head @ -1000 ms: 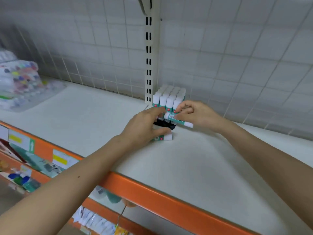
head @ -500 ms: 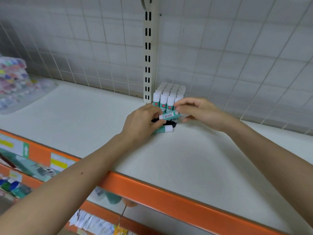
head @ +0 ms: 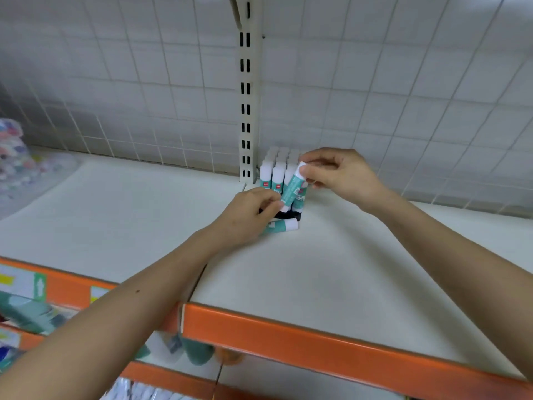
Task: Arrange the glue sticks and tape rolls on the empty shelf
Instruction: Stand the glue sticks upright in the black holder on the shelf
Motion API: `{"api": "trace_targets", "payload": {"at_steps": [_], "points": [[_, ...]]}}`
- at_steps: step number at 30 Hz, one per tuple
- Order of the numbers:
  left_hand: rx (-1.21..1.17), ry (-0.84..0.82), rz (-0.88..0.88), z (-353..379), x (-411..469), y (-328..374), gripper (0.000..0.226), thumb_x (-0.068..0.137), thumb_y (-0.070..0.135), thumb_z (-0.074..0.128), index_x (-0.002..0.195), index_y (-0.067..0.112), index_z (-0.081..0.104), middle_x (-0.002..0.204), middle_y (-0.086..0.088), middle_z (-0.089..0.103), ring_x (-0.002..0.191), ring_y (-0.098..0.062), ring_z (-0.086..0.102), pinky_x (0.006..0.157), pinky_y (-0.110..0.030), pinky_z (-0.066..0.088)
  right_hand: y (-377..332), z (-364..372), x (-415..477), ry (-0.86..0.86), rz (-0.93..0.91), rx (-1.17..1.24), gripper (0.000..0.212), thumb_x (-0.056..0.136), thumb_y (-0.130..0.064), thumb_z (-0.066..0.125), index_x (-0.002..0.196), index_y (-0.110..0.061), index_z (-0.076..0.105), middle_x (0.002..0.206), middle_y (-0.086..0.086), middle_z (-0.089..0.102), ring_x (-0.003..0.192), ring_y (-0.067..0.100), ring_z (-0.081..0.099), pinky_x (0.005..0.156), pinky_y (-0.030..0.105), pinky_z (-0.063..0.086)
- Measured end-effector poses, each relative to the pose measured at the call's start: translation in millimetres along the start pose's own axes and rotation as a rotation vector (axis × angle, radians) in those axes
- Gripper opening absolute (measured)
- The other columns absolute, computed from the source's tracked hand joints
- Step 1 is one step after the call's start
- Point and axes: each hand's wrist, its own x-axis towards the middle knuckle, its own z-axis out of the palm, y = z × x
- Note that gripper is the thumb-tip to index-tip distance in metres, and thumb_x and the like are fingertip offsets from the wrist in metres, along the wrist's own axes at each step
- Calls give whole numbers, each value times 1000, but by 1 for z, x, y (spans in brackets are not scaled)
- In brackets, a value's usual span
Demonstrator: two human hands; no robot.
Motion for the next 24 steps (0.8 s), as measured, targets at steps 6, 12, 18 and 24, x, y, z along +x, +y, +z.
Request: {"api": "trace_targets", "payload": {"at_steps": [6,12,18,24], "points": [[-113,30,-3,-15,2,0,18,89,28,58,102,17,64,93,5,62,80,-9,57,72,-10,40,-20,17,5,104,8,-149,17,72,-28,75,72,-18,62,63,-3,61,56,14,60,69,30,55],[-120,127,-29,-18,2,-6,23,81,29,67,103,22,63,92,10,63,78,-9,60,73,-19,44,-30,34,6,153,23,-192,22,71,-33,75,70,-18,59,61,-5,57,52,11,56,64,28,51],[-157,124,-48,-20,5,-16,21,78,28,70,98,22,64,90,9,63,71,-2,57,68,-8,40,-29,35,1,151,-38,-166,10,76,-20,72,80,-18,63,70,-7,61,64,19,63,74,32,55],[-67,232,11,-27,10,-32,23,91,15,49,110,19,61,109,3,63,85,-12,59,76,-21,41,-17,44,5,196,-152,-356,9,77,-15,71,83,-8,70,77,-3,62,56,-6,56,60,4,42]]}}
